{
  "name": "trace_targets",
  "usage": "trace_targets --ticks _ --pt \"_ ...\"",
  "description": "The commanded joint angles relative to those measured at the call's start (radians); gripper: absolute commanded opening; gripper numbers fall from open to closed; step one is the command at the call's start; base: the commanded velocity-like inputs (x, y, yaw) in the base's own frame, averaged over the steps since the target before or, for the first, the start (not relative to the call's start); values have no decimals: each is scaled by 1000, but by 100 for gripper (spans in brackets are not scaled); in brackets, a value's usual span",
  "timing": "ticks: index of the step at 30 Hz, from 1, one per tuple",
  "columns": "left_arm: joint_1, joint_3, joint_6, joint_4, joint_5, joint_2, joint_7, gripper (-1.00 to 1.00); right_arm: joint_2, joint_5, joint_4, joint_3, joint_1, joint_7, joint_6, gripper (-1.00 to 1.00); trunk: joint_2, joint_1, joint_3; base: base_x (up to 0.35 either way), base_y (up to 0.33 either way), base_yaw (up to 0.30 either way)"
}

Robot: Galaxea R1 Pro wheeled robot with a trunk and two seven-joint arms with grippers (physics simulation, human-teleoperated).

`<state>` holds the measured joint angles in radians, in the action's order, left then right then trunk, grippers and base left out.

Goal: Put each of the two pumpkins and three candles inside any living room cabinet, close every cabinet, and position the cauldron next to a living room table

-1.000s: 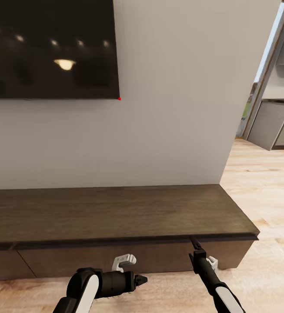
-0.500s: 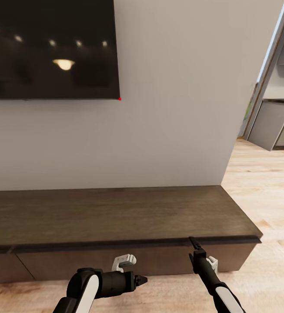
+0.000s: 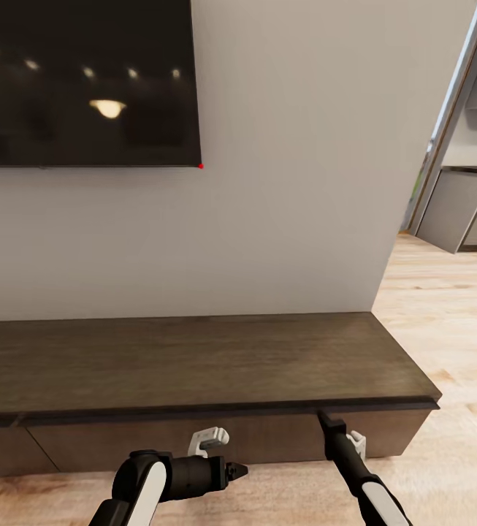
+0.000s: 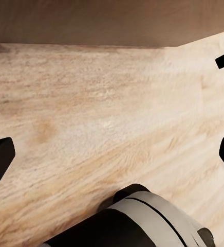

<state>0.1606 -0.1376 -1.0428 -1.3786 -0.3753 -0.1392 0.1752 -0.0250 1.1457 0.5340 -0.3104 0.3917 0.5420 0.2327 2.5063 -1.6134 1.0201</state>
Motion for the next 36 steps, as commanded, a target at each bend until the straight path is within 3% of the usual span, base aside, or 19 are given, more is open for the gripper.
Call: trace_targets --ticks 1,23,36 --pt "0 1 -3 0 10 0 10 100 -1 18 1 -4 1 6 15 -100 0 0 1 0 0 0" --pt "0 1 -3 3 11 0 10 100 -1 18 1 -4 1 6 15 -100 0 0 1 -14 0 0" --pt "0 1 -3 3 11 0 10 100 -1 19 1 -4 1 6 16 -100 0 0 1 -277 0 0"
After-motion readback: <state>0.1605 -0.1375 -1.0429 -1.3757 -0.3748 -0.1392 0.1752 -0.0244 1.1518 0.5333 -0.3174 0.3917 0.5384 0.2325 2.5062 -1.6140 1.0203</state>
